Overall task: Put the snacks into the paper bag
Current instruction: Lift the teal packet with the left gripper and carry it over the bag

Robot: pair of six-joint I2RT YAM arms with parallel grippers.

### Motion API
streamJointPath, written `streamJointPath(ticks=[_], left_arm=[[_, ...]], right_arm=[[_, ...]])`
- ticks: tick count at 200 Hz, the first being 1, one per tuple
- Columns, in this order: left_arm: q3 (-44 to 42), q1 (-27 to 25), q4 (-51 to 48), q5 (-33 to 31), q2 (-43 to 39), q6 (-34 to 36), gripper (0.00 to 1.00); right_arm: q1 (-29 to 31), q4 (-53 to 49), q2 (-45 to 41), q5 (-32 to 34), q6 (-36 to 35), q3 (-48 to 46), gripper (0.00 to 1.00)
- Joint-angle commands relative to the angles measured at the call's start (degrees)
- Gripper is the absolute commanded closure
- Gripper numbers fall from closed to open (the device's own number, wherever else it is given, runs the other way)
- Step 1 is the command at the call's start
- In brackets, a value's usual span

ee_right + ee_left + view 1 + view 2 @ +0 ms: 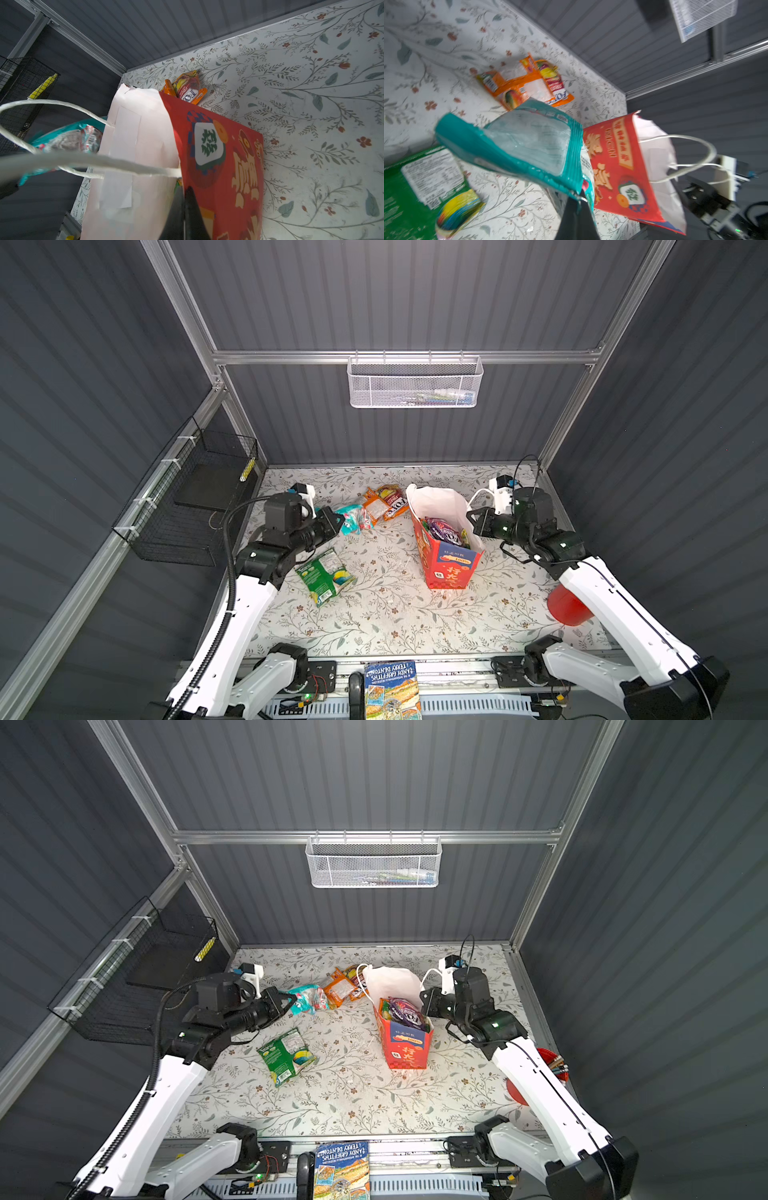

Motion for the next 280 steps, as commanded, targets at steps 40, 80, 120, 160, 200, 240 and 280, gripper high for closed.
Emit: streamJointPath(ticks=[40, 80, 120, 160, 200, 240, 280], left_arm=[[19.6, -0.66, 1.74, 11.03, 3.83, 0.15, 1.0], [27.64, -8.15, 4.79, 10.23, 10.25, 0.06, 1.0], [38.31, -27.62, -0.15, -2.39, 22.19, 6.8, 1.0], [49.77, -37.73, -8.1, -9.96, 35.21, 12.0, 1.0], [54.7, -40.74, -12.34, -14.4, 41.51, 13.87, 1.0], [59.05, -41.93, -17.34, -17.75, 46.54, 15.11, 1.0], [65.18, -42.27, -23.56, -19.0, 53.34, 16.13, 1.0]], right_arm=[[0.04, 2.9, -0.28, -1.37, -0.99, -0.29, 1.0], [0.04, 2.9, -0.15, -1.32, -1.0, -0.29, 1.0], [0.0, 2.53, -0.76, 0.57, -1.06, -0.53, 1.0], [-0.12, -4.6, 0.68, 12.18, 0.3, 1.47, 1.0], [-0.15, -4.86, 0.58, 12.6, 0.7, 1.38, 1.0], [-0.13, -5.3, -0.21, 13.78, 0.94, 1.29, 1.0], [-0.18, -4.95, -0.15, 12.82, 0.67, 1.29, 1.0]])
